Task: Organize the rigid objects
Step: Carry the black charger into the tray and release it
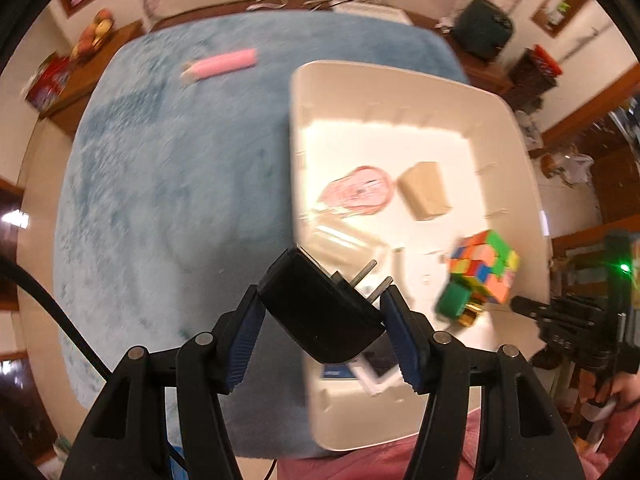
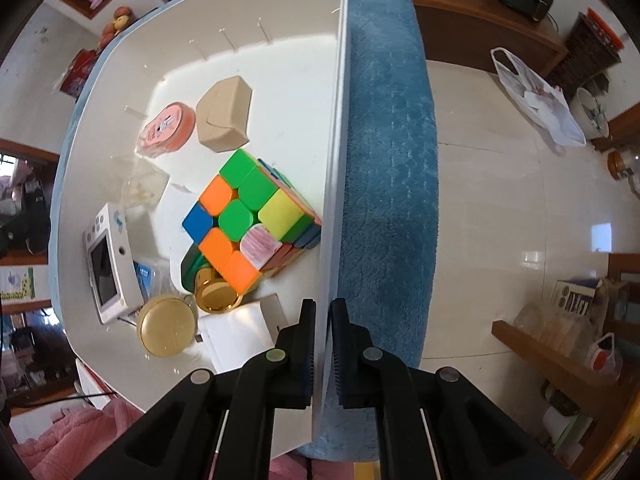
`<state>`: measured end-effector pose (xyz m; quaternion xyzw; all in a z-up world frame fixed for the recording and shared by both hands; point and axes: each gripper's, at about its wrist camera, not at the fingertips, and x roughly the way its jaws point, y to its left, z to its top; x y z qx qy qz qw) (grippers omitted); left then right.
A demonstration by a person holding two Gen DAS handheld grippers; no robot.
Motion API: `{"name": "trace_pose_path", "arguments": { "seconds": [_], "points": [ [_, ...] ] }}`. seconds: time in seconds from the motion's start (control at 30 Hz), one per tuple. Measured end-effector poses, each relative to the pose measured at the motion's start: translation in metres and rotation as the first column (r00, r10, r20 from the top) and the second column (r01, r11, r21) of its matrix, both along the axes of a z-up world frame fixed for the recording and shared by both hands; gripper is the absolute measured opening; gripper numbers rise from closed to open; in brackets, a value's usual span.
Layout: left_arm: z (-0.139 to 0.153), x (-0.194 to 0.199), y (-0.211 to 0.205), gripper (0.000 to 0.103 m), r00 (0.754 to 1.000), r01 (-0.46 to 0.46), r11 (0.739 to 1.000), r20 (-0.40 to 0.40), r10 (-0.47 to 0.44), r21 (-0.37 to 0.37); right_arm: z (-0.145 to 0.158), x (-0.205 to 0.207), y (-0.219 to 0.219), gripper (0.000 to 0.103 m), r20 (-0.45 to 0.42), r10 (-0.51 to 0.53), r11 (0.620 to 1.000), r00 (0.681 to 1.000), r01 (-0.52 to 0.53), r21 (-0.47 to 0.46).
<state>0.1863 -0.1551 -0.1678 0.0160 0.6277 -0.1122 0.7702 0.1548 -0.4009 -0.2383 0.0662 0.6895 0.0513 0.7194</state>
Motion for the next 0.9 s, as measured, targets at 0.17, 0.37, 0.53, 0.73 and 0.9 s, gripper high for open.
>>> {"name": "trace_pose_path", "arguments": {
  "seconds": [0.17, 0.37, 0.53, 0.73, 0.9],
  "points": [
    [0.006, -0.004, -0.024, 0.063, 0.997, 0.066, 0.996, 0.051, -0.063, -0.054, 0.002, 0.0, 0.003, 0.008, 0.009, 0.047, 0.999, 0.999, -0.047, -0.012],
    [0.006, -0.008, -0.054, 0.064, 0.989, 0.129, 0.989, 0.077, -0.123, -0.068, 0.002, -0.001, 0.004, 0.009, 0.011, 0.071, 0.997, 0.997, -0.071, -0.007],
    [0.01, -0.013, -0.071, 0.064, 0.981, 0.181, 0.98, 0.089, -0.174, -0.083, 0.001, 0.001, 0.002, 0.009, 0.007, 0.07, 0.998, 0.998, -0.07, -0.001],
    [0.016, -0.007, -0.066, 0.077, 0.978, 0.174, 0.982, 0.127, -0.164, -0.077, -0.001, 0.003, -0.001, 0.009, 0.0, 0.04, 0.999, 0.999, -0.04, 0.007],
    [0.019, 0.009, -0.044, 0.078, 0.984, 0.124, 0.99, 0.135, -0.115, -0.061, -0.007, 0.005, -0.003, 0.009, -0.027, 0.003, 1.0, 1.0, -0.003, 0.006]
  ]
}}
